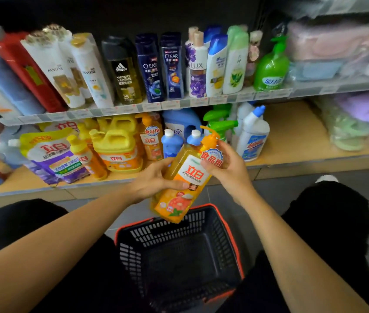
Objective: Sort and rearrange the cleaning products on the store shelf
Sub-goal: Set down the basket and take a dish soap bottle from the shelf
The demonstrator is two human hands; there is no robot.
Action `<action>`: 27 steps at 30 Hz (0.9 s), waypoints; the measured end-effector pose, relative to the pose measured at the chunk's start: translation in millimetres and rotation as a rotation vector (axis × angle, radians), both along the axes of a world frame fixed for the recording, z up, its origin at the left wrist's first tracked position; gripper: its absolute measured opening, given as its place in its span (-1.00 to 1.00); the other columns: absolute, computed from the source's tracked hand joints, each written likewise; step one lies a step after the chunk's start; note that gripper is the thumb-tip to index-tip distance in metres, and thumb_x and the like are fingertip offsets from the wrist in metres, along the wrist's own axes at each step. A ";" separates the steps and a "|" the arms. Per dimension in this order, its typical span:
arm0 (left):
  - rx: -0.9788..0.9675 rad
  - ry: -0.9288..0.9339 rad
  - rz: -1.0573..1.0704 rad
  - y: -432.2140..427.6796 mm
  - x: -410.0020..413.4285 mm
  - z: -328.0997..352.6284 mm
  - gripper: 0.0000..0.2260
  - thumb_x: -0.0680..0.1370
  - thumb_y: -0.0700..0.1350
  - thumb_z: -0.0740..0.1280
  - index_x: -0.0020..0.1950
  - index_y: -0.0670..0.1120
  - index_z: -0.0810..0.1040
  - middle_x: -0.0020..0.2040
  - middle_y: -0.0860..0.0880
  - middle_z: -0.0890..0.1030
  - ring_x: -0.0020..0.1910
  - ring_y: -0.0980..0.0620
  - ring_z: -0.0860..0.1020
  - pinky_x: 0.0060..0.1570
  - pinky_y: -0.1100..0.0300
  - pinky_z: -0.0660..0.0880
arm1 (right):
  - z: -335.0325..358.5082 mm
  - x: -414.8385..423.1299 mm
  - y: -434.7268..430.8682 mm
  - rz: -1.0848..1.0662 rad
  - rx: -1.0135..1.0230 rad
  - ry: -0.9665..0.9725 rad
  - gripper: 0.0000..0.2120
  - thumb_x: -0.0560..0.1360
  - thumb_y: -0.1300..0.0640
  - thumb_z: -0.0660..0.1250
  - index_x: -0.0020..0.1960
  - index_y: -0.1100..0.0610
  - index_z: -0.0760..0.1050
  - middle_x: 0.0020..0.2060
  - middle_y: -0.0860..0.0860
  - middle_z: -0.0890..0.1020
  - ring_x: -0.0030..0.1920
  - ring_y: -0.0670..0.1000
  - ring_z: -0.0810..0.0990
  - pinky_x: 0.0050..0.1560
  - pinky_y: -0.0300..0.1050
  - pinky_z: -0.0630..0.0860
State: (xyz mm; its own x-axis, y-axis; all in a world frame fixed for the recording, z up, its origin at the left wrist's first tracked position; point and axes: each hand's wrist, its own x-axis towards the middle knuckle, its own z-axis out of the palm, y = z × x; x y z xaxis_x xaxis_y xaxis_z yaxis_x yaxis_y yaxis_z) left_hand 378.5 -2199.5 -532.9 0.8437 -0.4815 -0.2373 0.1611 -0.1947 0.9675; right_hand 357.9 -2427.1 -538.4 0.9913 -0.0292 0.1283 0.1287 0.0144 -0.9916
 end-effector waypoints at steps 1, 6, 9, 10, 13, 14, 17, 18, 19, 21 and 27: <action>-0.013 0.011 -0.002 -2.6 -4.5 2.8 -0.43 0.38 -0.16 0.60 0.36 0.00 0.53 0.20 -0.05 0.69 0.18 -0.07 0.66 0.11 0.06 0.63 | 1.9 -1.6 0.9 0.040 0.030 0.034 -0.61 0.37 0.00 0.57 0.17 -0.13 0.60 0.06 -0.05 0.71 0.06 -0.07 0.68 -0.02 -0.20 0.59; -0.089 0.006 0.059 -22.5 -30.0 13.2 -0.53 0.42 -0.16 0.57 0.30 0.01 0.57 0.19 -0.06 0.70 0.15 -0.07 0.68 0.02 0.18 0.62 | 4.9 -9.7 -0.4 0.140 0.171 0.131 -0.61 0.31 0.09 0.57 0.11 0.05 0.59 0.06 0.05 0.72 0.09 0.07 0.70 0.05 0.01 0.64; -0.123 0.017 0.132 -27.6 -48.2 9.1 -0.58 0.46 -0.11 0.53 0.30 0.04 0.59 0.20 -0.05 0.69 0.17 -0.05 0.67 0.01 0.19 0.61 | 9.8 -11.4 -2.3 0.173 0.245 0.146 -0.63 0.26 0.17 0.59 0.05 0.07 0.63 0.03 0.09 0.73 0.04 0.10 0.71 -0.01 0.01 0.63; -0.141 0.039 0.158 -27.2 -54.5 8.9 -0.62 0.48 -0.05 0.52 0.28 0.10 0.60 0.20 -0.04 0.69 0.17 -0.03 0.67 -0.01 0.21 0.60 | 10.5 -11.9 -1.7 0.182 0.262 0.150 -0.64 0.25 0.20 0.59 0.02 0.05 0.65 0.01 0.08 0.73 0.02 0.10 0.71 -0.03 0.01 0.63; -0.191 0.105 0.218 -22.4 -67.9 9.3 -0.63 0.45 0.18 0.45 0.25 0.21 0.62 0.21 0.02 0.69 0.16 0.04 0.67 -0.01 0.22 0.57 | 9.3 -13.8 4.6 0.231 0.274 0.128 -0.64 0.26 0.24 0.58 0.02 0.01 0.66 -0.01 0.06 0.73 0.02 0.07 0.70 -0.04 -0.03 0.62; -0.199 0.101 0.261 -21.1 -70.9 7.3 -0.60 0.44 0.22 0.42 0.27 0.20 0.61 0.22 0.02 0.68 0.18 0.04 0.66 0.04 0.18 0.55 | 8.6 -14.8 7.3 0.245 0.276 0.118 -0.62 0.26 0.25 0.59 0.03 0.01 0.66 -0.01 0.05 0.73 0.02 0.06 0.70 -0.03 -0.05 0.61; -0.257 0.022 0.435 -16.4 -82.7 -1.8 -0.48 0.46 0.24 0.35 0.38 0.10 0.56 0.29 0.00 0.65 0.29 -0.03 0.59 0.25 0.03 0.47 | 4.8 -17.4 11.2 0.297 0.247 0.093 -0.52 0.20 0.22 0.63 0.08 -0.04 0.65 -0.01 0.02 0.73 0.02 0.01 0.69 -0.04 -0.12 0.61; -0.272 -0.006 0.462 -14.0 -87.5 -4.1 -0.47 0.47 0.22 0.34 0.41 0.07 0.54 0.31 -0.01 0.63 0.33 -0.06 0.56 0.31 0.00 0.44 | 2.2 -19.2 11.7 0.324 0.223 0.094 -0.46 0.18 0.21 0.64 0.12 -0.05 0.64 0.02 0.03 0.73 0.04 0.01 0.69 -0.02 -0.13 0.61; -0.277 -0.035 0.474 -10.6 -91.5 -5.3 -0.47 0.48 0.19 0.35 0.42 0.06 0.53 0.33 -0.01 0.62 0.37 -0.07 0.54 0.35 -0.01 0.42 | -0.7 -20.9 11.8 0.348 0.194 0.099 -0.40 0.16 0.20 0.65 0.17 -0.05 0.62 0.06 0.05 0.72 0.07 0.03 0.69 0.01 -0.12 0.61; -0.280 -0.083 0.485 -3.5 -94.6 -3.9 -0.54 0.50 0.10 0.38 0.40 0.06 0.54 0.32 0.02 0.63 0.38 -0.05 0.52 0.34 0.04 0.43 | -5.3 -24.3 11.6 0.398 0.115 0.113 -0.29 0.12 0.20 0.68 0.23 -0.07 0.59 0.13 0.05 0.70 0.13 0.05 0.67 0.06 -0.10 0.60; -0.319 -0.180 0.359 3.6 -93.5 7.5 -0.60 0.53 -0.19 0.42 0.37 -0.05 0.54 0.23 0.03 0.66 0.24 0.09 0.59 0.19 0.21 0.53 | -14.7 -29.8 13.1 0.594 -0.041 0.210 -0.26 0.11 0.16 0.70 0.25 -0.13 0.58 0.18 0.03 0.68 0.19 0.03 0.65 0.11 -0.11 0.58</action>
